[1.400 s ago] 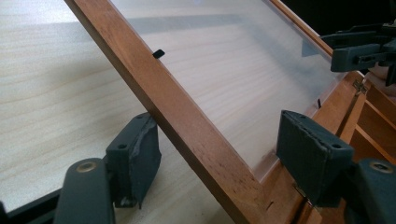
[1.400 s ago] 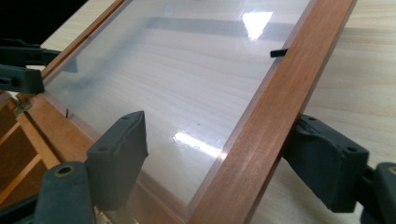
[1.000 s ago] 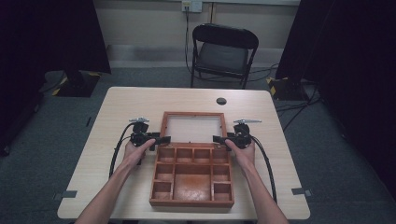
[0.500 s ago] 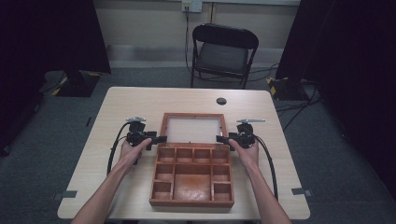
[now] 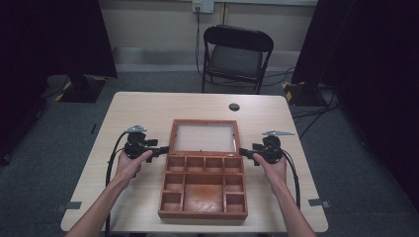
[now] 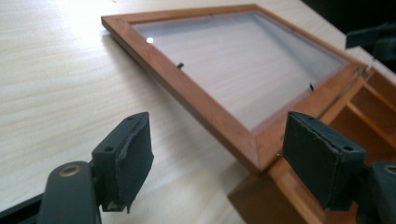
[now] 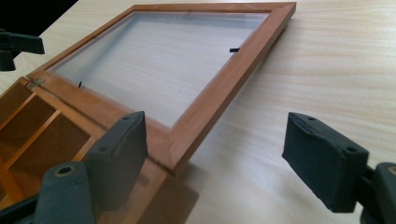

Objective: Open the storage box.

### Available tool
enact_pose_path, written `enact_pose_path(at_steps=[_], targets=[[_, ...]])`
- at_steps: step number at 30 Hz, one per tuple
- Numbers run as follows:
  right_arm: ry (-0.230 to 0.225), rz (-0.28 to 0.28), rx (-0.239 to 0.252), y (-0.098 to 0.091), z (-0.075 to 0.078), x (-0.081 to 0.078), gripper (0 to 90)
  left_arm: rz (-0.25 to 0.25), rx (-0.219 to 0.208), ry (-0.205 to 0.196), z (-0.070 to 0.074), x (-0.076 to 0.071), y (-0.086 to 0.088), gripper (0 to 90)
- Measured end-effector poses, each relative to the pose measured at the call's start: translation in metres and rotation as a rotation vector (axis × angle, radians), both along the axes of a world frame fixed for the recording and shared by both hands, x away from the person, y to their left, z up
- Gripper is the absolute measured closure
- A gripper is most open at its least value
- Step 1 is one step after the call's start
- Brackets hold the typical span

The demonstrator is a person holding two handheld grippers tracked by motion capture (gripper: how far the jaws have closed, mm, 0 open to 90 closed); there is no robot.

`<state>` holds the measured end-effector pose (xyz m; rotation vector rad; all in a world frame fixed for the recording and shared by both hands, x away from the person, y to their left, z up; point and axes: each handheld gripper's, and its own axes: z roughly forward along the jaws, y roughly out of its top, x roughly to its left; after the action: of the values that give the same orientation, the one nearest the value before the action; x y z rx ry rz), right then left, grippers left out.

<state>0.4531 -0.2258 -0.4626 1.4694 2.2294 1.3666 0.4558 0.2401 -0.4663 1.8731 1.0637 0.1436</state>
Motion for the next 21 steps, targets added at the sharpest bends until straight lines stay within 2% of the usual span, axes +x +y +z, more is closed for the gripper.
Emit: enact_pose_path(at_steps=[6,10,13,14,18,21], targets=[[-0.022,0.0,-0.02,-0.008,0.007,-0.014,19.0,0.014,0.003,-0.009,0.0,-0.009,0.009,23.7],[-0.034,-0.001,-0.057,-0.014,0.01,-0.026,16.8,0.012,0.049,-0.026,0.002,-0.018,0.015,23.0],[-0.024,-0.002,-0.089,-0.02,0.011,-0.036,16.8,0.019,0.061,-0.048,0.004,-0.026,0.019,22.6],[-0.028,-0.003,-0.094,-0.023,0.011,-0.04,16.9,0.015,0.06,-0.051,0.004,-0.029,0.021,22.6],[-0.023,-0.027,-0.099,-0.035,0.009,-0.054,17.0,0.018,0.116,-0.054,0.004,-0.039,0.028,22.6],[-0.014,-0.046,-0.12,-0.044,0.008,-0.063,17.0,0.029,0.108,-0.044,0.002,-0.046,0.035,22.5]])
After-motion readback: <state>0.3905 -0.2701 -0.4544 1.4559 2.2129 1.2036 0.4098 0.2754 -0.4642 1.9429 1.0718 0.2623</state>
